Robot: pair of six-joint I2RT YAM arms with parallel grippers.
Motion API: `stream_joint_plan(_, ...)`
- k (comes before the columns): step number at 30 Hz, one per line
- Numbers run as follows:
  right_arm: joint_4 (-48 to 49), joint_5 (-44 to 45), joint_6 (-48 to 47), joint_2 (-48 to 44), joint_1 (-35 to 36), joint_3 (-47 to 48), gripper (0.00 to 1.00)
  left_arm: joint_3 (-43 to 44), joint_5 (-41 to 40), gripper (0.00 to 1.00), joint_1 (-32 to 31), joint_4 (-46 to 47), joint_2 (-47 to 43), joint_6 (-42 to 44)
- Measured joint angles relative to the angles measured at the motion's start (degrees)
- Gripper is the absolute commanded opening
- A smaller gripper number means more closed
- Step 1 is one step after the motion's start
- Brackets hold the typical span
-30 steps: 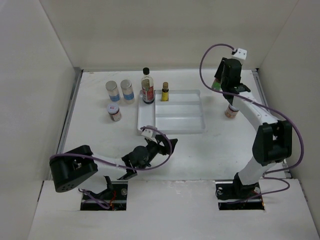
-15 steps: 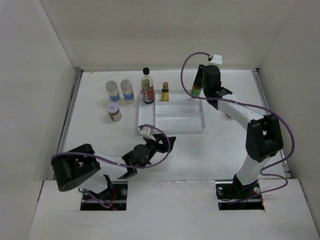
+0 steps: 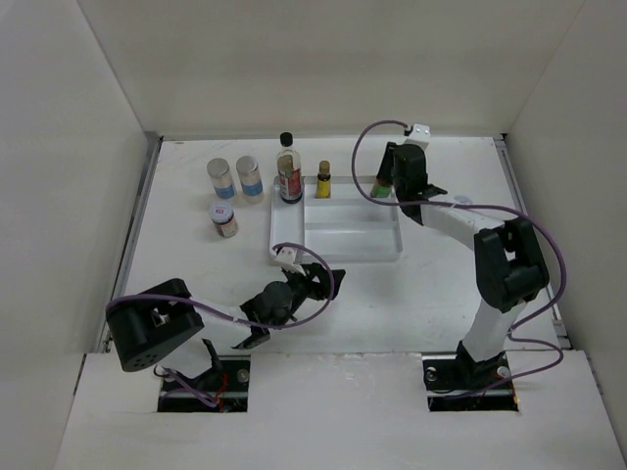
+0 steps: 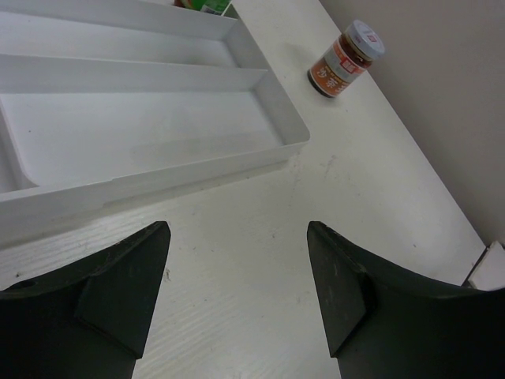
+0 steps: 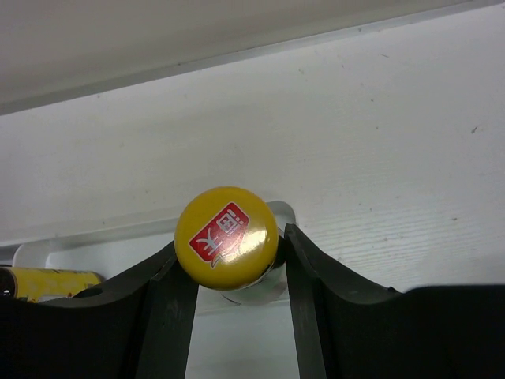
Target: Organize the condiment bottles
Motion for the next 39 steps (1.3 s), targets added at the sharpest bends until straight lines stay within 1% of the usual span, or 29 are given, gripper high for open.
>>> stream_joint_plan(3, 2.2, 0.0, 0.5, 0.0, 0.3, -1.1, 0.76, 0.0, 0.4, 0.69, 0.3, 0.0, 0.0, -0.3)
stream_joint_plan(5, 3.2, 0.1, 0.7, -0.2, 0.6, -1.6, 0.85, 0.0, 0.6, 0.68, 0.3, 0.1, 0.0, -0.5)
stream_joint_plan(7, 3.4, 0.0, 0.6, -1.4, 0.8, -2.4, 0.9, 0.0, 1.0, 0.68, 0.4, 0.0, 0.0, -0.7)
stream_joint_plan(9, 3.2, 0.2, 0.6, -4.1, 1.0, -4.0, 0.93, 0.0, 1.3, 0.68, 0.7, 0.0, 0.0, -0.9)
stream_joint_plan(13, 3.3, 1.7, 1.1, -13.1, 1.0, -8.4, 0.97, -0.1, 1.6, 0.68, 1.3, 0.0, -0.2, -1.4)
stream_joint_plan(15, 3.2, 4.3, 2.1, -18.9, 0.7, -11.8, 1.0, -0.5, 1.7, 0.69, 1.6, 0.0, -1.0, -1.6)
stream_joint_plan(18, 2.2, 8.5, 4.2, -25.7, -1.7, -16.0, 1.0, -0.8, 1.8, 0.69, 2.3, 0.1, -2.0, -1.8)
stream_joint_plan(21, -0.9, 11.6, 6.1, -26.9, -6.6, -17.6, 1.0, -1.0, 2.3, 0.69, 2.9, 0.0, -2.0, -2.5)
stream_joint_plan(24, -6.0, 13.6, 7.6, -23.5, -10.1, -17.7, 1.0, -1.2, 3.1, 0.69, 3.1, 0.1, -2.0, -2.9)
stream_joint_plan(30, -11.6, 14.0, 9.3, -15.7, -12.6, -19.8, 1.0, -1.4, 3.8, 0.69, 4.0, 0.1, -2.4, -3.6)
stream_joint_plan(34, -11.8, 13.9, 9.8, -13.3, -14.2, -20.3, 1.0, -1.9, 4.1, 0.69, 4.4, 0.0, -2.7, -4.0)
stream_joint_plan(37, -11.3, 13.8, 9.9, -12.0, -15.0, -20.3, 0.94, -2.0, 4.3, 0.69, 4.5, 0.0, -2.7, -4.3)
stream_joint_plan(39, -10.3, 13.8, 10.0, -11.2, -15.4, -20.3, 0.91, -2.0, 4.5, 0.69, 4.7, 0.0, -2.7, -4.4)
